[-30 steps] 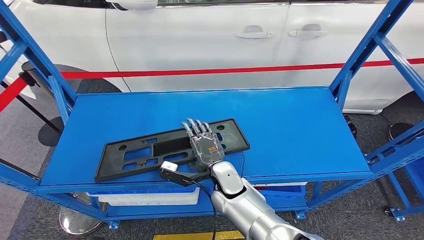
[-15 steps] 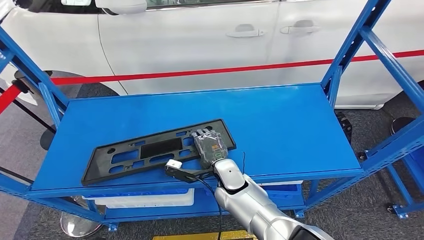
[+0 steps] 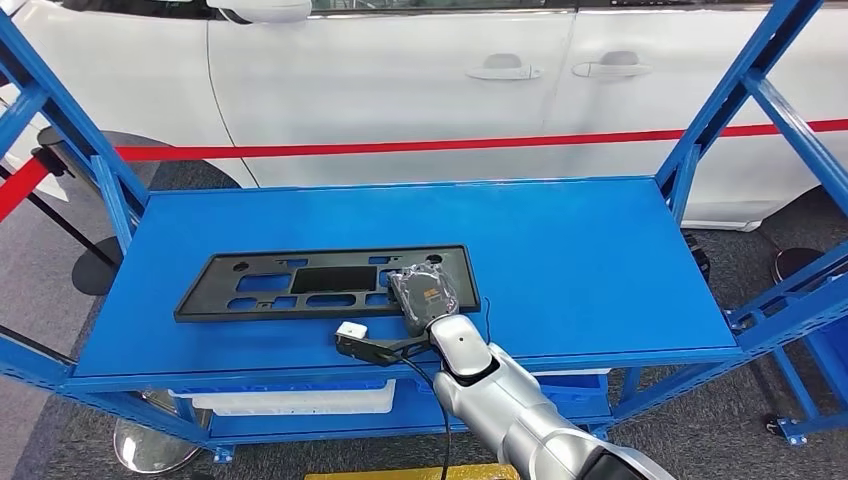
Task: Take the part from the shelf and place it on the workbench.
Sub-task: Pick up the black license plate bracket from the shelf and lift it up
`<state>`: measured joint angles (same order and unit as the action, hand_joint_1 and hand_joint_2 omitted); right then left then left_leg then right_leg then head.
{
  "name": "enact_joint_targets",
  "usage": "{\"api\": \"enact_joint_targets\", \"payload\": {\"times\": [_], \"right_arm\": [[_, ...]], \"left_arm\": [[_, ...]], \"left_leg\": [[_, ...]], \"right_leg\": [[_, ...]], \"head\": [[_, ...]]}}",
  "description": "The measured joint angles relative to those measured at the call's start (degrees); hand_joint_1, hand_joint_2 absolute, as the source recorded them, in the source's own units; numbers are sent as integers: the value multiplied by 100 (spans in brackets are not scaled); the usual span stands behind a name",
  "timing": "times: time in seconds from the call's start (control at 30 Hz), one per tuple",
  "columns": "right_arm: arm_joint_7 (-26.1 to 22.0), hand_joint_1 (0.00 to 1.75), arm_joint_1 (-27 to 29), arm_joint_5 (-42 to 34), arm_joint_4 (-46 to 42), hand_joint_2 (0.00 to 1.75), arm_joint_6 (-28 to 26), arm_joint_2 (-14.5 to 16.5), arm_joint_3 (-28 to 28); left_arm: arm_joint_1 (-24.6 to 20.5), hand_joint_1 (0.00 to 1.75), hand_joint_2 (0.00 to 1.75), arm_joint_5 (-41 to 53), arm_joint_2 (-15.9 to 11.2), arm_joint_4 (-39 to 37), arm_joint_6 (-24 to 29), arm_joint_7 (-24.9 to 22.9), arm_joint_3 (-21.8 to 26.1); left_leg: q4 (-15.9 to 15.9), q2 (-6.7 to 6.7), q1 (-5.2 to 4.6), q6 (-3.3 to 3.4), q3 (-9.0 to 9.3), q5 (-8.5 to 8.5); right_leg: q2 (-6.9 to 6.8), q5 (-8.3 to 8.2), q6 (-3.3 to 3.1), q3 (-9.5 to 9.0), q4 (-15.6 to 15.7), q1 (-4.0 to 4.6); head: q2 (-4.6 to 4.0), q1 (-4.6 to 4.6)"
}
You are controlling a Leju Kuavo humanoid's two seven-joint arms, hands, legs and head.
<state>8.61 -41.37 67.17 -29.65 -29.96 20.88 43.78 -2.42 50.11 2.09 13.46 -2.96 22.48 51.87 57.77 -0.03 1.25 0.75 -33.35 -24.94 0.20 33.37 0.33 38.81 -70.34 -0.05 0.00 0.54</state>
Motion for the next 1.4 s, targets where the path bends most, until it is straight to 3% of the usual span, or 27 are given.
{"api": "enact_joint_targets", "payload": {"times": [0.07,0.1,0.17,0.23,0.3,0.4,0.43,0.5,0.53,0.57,0.6,0.63,0.67,0.73,0.77,0.9,0.97,1.03,1.07,1.1,1.13,1.23,1.3,1.37,1.4], "right_arm": [[-3,162,31,18,15,175,5,-11,0],[-5,164,40,29,20,175,5,-14,0],[-14,168,40,59,22,175,3,-16,0],[-43,173,40,92,18,175,-8,-15,0],[-144,175,60,112,-6,175,-46,-15,-6],[-548,175,199,-67,-209,175,-139,-12,-98],[-745,175,293,-221,-356,175,-167,-9,-144],[-1134,175,559,-652,-829,175,-155,-11,-218],[-1295,175,719,-894,-1132,175,-105,-18,-240],[-1411,175,888,-1133,-1474,175,-23,-33,-254],[-1483,175,1051,-1341,-1819,175,69,-59,-260],[-1522,175,1198,-1511,-2153,175,152,-89,-260],[-1538,175,1315,-1645,-2490,175,223,-124,-260],[-1562,175,1436,-1814,-3000,175,303,-187,-261],[-1607,175,1480,-1938,-3213,175,336,-218,-266],[-2126,175,1896,-3298,-4249,175,571,-452,-340],[-2323,175,2077,-3981,-4833,175,684,-621,-430],[-2483,175,2294,-4521,-5361,175,781,-835,-565],[-2560,175,2435,-4740,-5585,175,821,-944,-631],[-2625,175,2571,-4914,-5786,175,854,-1047,-691],[-2667,175,2677,-5028,-5963,175,878,-1132,-740],[-2728,175,2825,-5166,-6342,175,919,-1271,-828],[-2828,175,2932,-5378,-6542,175,993,-1331,-879],[-2999,175,3165,-5776,-6772,175,1170,-1399,-984],[-3088,175,3311,-5986,-6892,175,1284,-1431,-1059]], "left_arm": [[6,0,0,7,7,0,-1,0,1],[7,0,0,9,11,0,-1,-1,1],[5,0,0,9,25,0,-1,0,3],[5,0,0,13,44,0,-2,1,7],[8,0,0,25,57,0,-3,1,27],[11,0,0,55,71,0,0,1,107],[14,0,0,57,74,0,7,1,141],[20,0,0,32,85,0,38,-1,229],[25,0,0,10,92,0,56,-2,276],[31,0,0,-9,104,0,73,-2,330],[40,0,0,-21,116,0,87,-2,379],[48,0,0,-28,128,0,97,-1,430],[55,0,0,-28,139,0,105,1,482],[53,0,0,-28,155,0,113,2,555],[53,0,0,-29,162,0,116,2,583],[74,0,0,-66,218,0,181,-7,740],[75,0,0,-94,251,0,209,-8,816],[74,0,0,-110,272,0,233,-2,899],[77,0,0,-116,283,0,247,3,937],[82,0,0,-119,293,0,261,9,970],[85,0,0,-119,303,0,271,14,995],[68,0,0,-120,333,0,278,26,1047],[49,0,87,-126,349,0,276,40,1096],[43,0,175,-129,356,1,268,74,1150],[46,0,175,-125,362,1,262,99,1177]], "left_leg": [[3,-2,-3,2,-7,0],[6,-7,-3,1,-6,-1],[14,-22,-3,-9,6,-6],[28,-35,-22,-52,5,-17],[20,-40,-31,-123,4,-16],[112,-34,-8,-217,-17,-113],[332,-31,-2,-237,-107,-258],[1080,-27,6,-271,-439,-652],[1442,-27,7,-287,-606,-793],[1636,-26,7,-297,-703,-826],[1611,-25,8,-300,-700,-744],[1362,-23,8,-297,-591,-564],[956,-21,9,-289,-411,-345],[285,-27,-9,-255,-97,-99],[134,-30,-21,-231,-34,-75],[86,-36,-14,-89,-30,-77],[64,-30,1,-13,-21,-67],[64,-29,-6,26,-22,-75],[64,-30,-8,33,-20,-78],[64,-33,-12,36,-16,-82],[65,-35,-15,37,-10,-86],[73,-31,-41,14,13,-106],[77,-31,-61,-31,15,-118],[68,-34,-67,-88,21,-129],[100,-32,-65,-116,18,-168]], "right_leg": [[-1,86,11,232,-437,-15],[-2,-37,3,186,-326,-19],[-5,-432,-50,-186,427,-15],[-10,-654,-107,-504,1075,14],[-6,-674,-139,-562,1221,47],[-3,-732,-231,-600,1309,17],[-6,-749,-260,-613,1337,2],[-8,-749,-294,-615,1344,2],[-7,-742,-300,-615,1338,8],[-6,-731,-301,-616,1331,13],[-5,-717,-296,-619,1320,15],[-4,-698,-285,-623,1304,14],[-4,-673,-267,-626,1279,13],[0,-627,-219,-601,1218,33],[2,-617,-195,-583,1195,42],[3,-546,-91,-548,1119,39],[3,-278,-28,-351,688,25],[2,58,7,24,-64,13],[1,130,15,176,-341,8],[1,91,13,240,-426,4],[1,-53,-1,193,-283,2],[-5,-593,-84,-326,830,19],[-13,-675,-110,-490,1179,44],[-22,-684,-134,-507,1218,35],[-29,-695,-159,-525,1245,20]], "head": [[0,-2],[0,-2],[0,-3],[0,1],[0,4],[0,6],[0,12],[0,21],[0,22],[0,21],[0,22],[0,21],[0,21],[0,20],[0,17],[0,9],[0,-11],[0,-29],[0,-31],[0,-36],[0,-38],[0,-39],[0,-33],[0,-32],[0,-31]]}}
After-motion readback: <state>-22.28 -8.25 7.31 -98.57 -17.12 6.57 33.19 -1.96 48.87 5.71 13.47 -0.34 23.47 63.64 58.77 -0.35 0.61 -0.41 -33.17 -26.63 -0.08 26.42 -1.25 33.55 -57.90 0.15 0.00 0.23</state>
